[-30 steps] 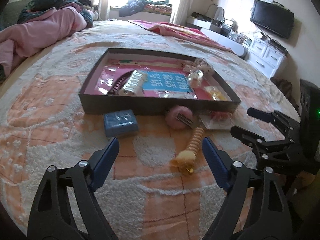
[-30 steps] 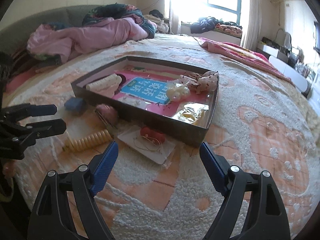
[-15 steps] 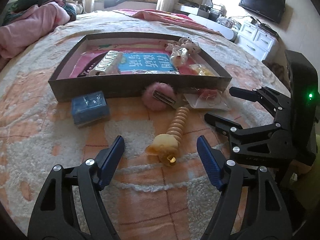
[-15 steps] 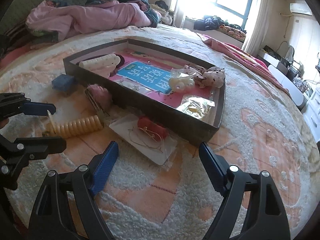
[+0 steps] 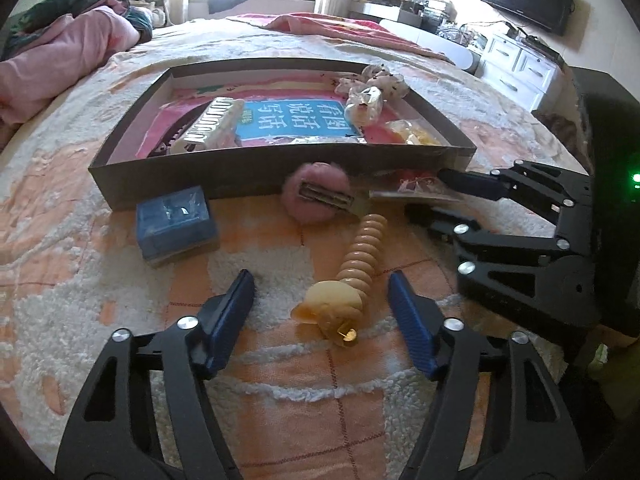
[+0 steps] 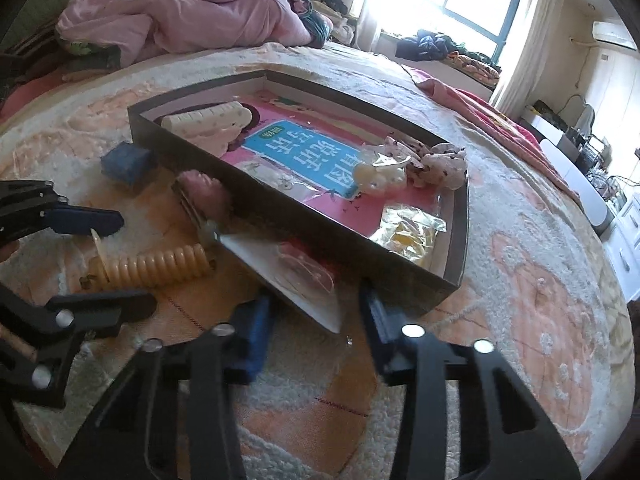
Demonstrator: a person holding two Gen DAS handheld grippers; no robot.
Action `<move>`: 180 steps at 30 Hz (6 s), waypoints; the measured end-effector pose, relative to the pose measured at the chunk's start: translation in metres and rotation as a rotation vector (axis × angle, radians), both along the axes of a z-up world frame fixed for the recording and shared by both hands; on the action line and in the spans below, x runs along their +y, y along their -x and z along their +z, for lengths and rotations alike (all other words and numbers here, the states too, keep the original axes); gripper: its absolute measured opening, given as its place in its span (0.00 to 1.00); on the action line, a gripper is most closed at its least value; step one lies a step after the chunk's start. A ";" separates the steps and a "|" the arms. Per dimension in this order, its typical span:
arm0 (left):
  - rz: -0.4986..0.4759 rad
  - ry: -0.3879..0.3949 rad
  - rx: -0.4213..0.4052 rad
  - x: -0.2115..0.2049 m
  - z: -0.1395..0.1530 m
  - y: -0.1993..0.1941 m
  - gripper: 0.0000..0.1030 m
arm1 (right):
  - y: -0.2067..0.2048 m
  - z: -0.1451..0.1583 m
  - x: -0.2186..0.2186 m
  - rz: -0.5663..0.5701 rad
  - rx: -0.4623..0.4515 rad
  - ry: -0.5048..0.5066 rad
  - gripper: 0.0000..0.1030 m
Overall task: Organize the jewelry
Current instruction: 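Grasp the yellow spiral hair tie with left tool while right tool grasps red tie bag, then drop the yellow spiral into the box with left tool while right tool drops the bag, then move the left tool to the blue case while the right tool nears the pink clip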
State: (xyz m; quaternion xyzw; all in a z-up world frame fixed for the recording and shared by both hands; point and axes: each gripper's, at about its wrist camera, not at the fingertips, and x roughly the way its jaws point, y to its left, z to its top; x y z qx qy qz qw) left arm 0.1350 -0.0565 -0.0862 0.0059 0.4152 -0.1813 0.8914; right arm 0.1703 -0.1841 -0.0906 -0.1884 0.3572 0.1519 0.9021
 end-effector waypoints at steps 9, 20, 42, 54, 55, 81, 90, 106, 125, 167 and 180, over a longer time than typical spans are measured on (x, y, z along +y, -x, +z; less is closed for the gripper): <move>0.005 -0.022 0.007 0.002 0.004 0.002 0.30 | 0.008 0.011 -0.009 0.035 0.005 -0.113 0.23; -0.045 0.003 -0.004 -0.006 0.013 0.013 0.24 | 0.015 0.023 -0.021 0.051 0.065 -0.276 0.15; -0.009 0.022 -0.109 -0.012 0.058 0.003 0.24 | 0.019 0.055 -0.040 0.043 -0.016 -0.366 0.13; -0.008 0.031 -0.136 -0.024 0.066 -0.023 0.24 | 0.001 0.061 -0.065 -0.049 -0.045 -0.394 0.13; -0.007 0.031 -0.137 -0.025 0.067 -0.025 0.24 | -0.001 0.061 -0.066 -0.056 -0.045 -0.395 0.13; 0.056 0.013 -0.110 -0.028 0.049 -0.087 0.24 | -0.073 0.048 -0.071 -0.159 -0.048 -0.311 0.13; 0.081 0.002 -0.099 -0.029 0.043 -0.105 0.25 | -0.095 0.040 -0.077 -0.189 -0.029 -0.309 0.13; 0.121 -0.016 -0.067 -0.028 0.030 -0.124 0.25 | -0.121 0.026 -0.076 -0.219 0.007 -0.287 0.13; 0.127 0.002 -0.075 -0.025 0.033 -0.115 0.30 | -0.101 0.037 -0.076 -0.207 -0.036 -0.315 0.54; 0.271 0.006 -0.138 0.072 0.041 -0.024 0.77 | 0.001 0.040 0.003 0.053 -0.026 -0.268 0.73; 0.266 0.027 -0.053 0.085 0.019 -0.029 0.75 | -0.012 0.019 0.033 0.132 0.065 -0.244 0.71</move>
